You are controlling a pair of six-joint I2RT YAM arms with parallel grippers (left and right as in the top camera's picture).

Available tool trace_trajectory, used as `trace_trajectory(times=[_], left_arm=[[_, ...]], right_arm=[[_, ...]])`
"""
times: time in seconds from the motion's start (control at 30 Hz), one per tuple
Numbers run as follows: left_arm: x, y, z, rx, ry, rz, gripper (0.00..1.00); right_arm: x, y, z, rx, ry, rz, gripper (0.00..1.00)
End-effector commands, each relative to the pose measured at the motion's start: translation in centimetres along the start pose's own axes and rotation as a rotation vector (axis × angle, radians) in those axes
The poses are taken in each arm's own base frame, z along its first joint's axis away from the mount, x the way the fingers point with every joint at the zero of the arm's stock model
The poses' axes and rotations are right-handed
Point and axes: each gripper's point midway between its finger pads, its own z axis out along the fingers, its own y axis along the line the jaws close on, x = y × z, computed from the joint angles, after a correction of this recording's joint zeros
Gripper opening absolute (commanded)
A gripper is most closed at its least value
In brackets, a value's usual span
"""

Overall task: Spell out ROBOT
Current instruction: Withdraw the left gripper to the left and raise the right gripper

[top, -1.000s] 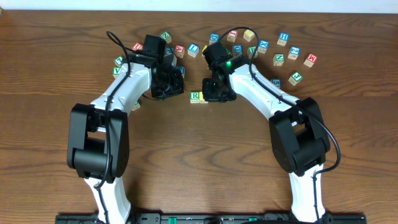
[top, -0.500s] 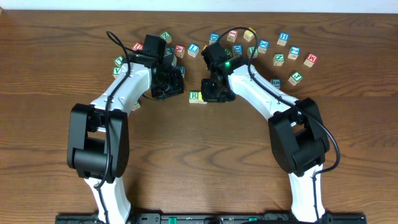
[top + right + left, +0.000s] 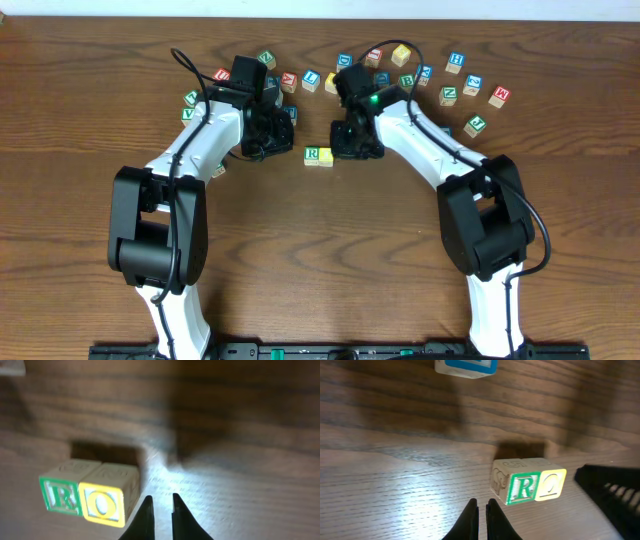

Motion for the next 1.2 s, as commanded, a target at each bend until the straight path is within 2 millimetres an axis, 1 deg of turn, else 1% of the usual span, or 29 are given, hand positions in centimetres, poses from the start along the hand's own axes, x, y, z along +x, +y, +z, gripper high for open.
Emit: trace_trajectory(times=[0.0, 0.13, 0.27, 0.4, 0.53, 0.6, 0.67, 0.73, 0.77, 0.93, 1.03, 1.13, 1.17], left_arm=[[-1.5, -0.2, -2.8, -0.047, -0.093, 0.066, 0.08], [-3.0, -0.3, -7.1, -0.121, -0.226, 0.104, 0.08], [-3.8, -0.3, -12.0, -0.208, -0.360, 0.126, 0.08], [-3.8, 0.1, -16.4, -0.285, -0.467, 0.122, 0.08], [-2.9, 0.5, -20.0, -0.344, -0.537, 0.113, 0.08], [-2.2, 0.6, -21.3, -0.352, -0.549, 0.115, 0.09], [-1.4, 0.9, -22.4, -0.356, -0.552, 0.103, 0.09], [-0.7, 1.6, -23.2, -0.365, -0.550, 0.086, 0.12], [-0.4, 2.0, -23.7, -0.372, -0.549, 0.074, 0.13], [0.8, 4.4, -26.4, -0.401, -0.572, 0.002, 0.16], [0.9, 5.4, -27.8, -0.410, -0.606, -0.031, 0.17], [1.0, 6.2, -28.9, -0.417, -0.634, -0.057, 0.17], [1.1, 6.4, -29.1, -0.420, -0.638, -0.064, 0.23]], right_arm=[[-1.5, -0.3, -1.2, -0.022, -0.055, -0.013, 0.09], [-2.7, 0.5, -1.3, -0.047, -0.104, -0.057, 0.11], [-3.5, 1.9, -1.3, -0.064, -0.158, -0.126, 0.13], [-4.0, 2.8, -1.2, -0.044, -0.207, -0.151, 0.13], [-4.1, 3.4, -1.2, -0.046, -0.225, -0.163, 0.13], [-4.0, 3.6, -1.3, -0.058, -0.219, -0.164, 0.21], [-4.0, 3.9, -1.9, -0.085, -0.210, -0.162, 0.31], [-4.0, 3.9, -3.0, -0.106, -0.196, -0.154, 0.35], [-4.2, 3.7, -3.7, -0.110, -0.194, -0.152, 0.36], [-5.8, 3.3, -8.3, -0.101, -0.218, -0.218, 0.41], [-6.5, 4.0, -11.0, -0.102, -0.240, -0.257, 0.43], [-7.3, 4.9, -13.1, -0.116, -0.274, -0.268, 0.45], [-7.4, 5.3, -13.7, -0.122, -0.285, -0.273, 0.45]])
